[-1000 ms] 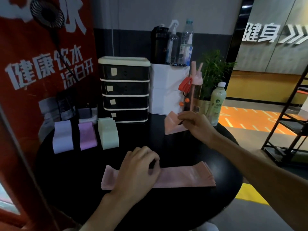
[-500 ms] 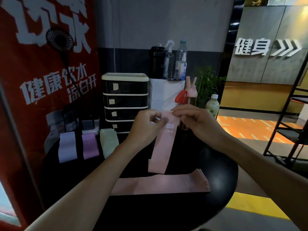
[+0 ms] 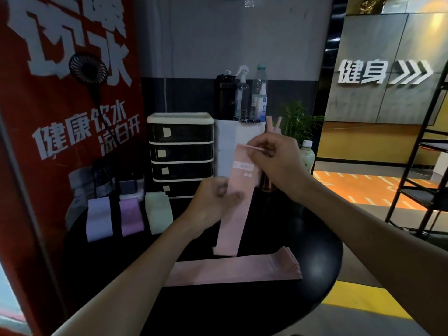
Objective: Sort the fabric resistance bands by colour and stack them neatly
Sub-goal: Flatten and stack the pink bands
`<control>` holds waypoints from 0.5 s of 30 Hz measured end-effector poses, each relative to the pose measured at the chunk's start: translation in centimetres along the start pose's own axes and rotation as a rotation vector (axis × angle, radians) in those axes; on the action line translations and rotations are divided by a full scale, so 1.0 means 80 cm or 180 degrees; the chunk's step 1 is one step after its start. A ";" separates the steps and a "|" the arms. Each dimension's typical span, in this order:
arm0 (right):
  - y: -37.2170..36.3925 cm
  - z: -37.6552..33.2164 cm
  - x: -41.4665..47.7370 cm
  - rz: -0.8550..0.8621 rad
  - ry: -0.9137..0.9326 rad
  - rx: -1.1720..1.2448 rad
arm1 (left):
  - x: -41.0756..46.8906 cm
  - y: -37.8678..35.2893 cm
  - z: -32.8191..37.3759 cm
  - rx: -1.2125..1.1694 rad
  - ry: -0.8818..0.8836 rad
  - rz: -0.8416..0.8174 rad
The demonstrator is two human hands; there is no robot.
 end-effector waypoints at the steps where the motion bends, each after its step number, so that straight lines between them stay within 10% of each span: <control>1: 0.001 0.000 0.001 0.0065 -0.0030 0.0049 | -0.005 -0.001 -0.009 -0.0003 0.0081 -0.0055; 15: 0.051 0.041 0.008 0.0909 -0.0574 0.0082 | -0.019 0.034 -0.060 0.0861 0.0461 -0.0486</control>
Point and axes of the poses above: each hand's wrist, its own x-axis towards the middle knuckle, its own y-axis out of the back of the hand, z = x × y, the point moved 5 cm from there along x, towards the middle knuckle, and after that the axes turned 11 degrees about z, right-handed, at the moved point
